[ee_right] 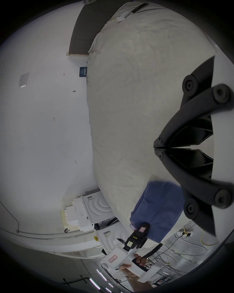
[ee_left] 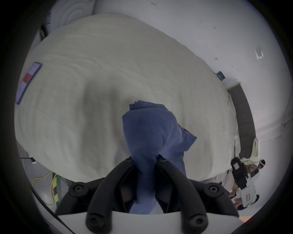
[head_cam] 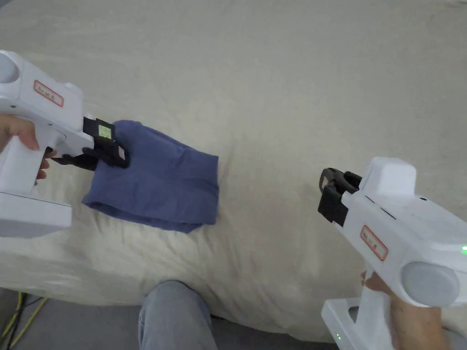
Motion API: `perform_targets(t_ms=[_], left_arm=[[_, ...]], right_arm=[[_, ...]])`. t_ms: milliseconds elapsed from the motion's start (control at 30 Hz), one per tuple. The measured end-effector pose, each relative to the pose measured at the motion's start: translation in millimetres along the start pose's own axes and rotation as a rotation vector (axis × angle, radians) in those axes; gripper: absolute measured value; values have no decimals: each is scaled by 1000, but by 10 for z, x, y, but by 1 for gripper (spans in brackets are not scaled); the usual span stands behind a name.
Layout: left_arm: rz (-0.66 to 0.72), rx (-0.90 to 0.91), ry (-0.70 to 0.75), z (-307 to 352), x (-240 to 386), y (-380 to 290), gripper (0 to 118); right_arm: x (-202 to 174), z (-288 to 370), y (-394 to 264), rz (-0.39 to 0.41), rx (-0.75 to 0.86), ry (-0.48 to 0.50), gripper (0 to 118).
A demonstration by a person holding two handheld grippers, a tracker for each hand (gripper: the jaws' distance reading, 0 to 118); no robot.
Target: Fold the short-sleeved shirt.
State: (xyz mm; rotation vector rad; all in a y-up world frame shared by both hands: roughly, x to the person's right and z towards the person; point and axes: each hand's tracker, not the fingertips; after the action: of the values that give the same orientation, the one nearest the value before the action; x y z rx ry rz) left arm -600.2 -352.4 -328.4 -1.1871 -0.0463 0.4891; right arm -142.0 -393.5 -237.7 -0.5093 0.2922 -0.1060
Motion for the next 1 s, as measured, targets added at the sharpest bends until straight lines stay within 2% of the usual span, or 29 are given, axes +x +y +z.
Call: perform_targets(t_ms=[133,167,267,400,533,600,633,733,800,867,1000], left_arm=[[39,26,107,141,-452,221,16],[46,23,127,170,-566,276,16],[55,29,192,230,-838,429,16],[12,68,274,234,-1104,579,16],[55,71,350,139,-1308,703,16],[58,88,362,77,-1364,722,20],[57,98,372,44,-1386,723,29],[-9,179,455,-48,-1383,654,88],[-33,234,534,-34,-1397,647,100],[-39,324,545,73,-1353,620,115],[-4,515,504,414,-1157,580,115]], right_arm=[[-20,-33,-70,-21,-15,-14,0],[-165,7,-56,-23,-20,-19,0],[-255,-24,-85,-19,-42,-30,0],[-296,-116,-101,-21,-64,-46,0],[-469,-166,-49,-20,-70,-52,0],[-362,-216,-52,-19,-70,-51,0],[-369,-219,-43,-19,-69,-52,0],[-296,-238,-30,-18,-67,-52,0],[-272,-220,-4,-14,-63,-54,0],[-246,-186,24,-13,-55,-57,0],[-160,-88,107,-14,-29,-59,0]])
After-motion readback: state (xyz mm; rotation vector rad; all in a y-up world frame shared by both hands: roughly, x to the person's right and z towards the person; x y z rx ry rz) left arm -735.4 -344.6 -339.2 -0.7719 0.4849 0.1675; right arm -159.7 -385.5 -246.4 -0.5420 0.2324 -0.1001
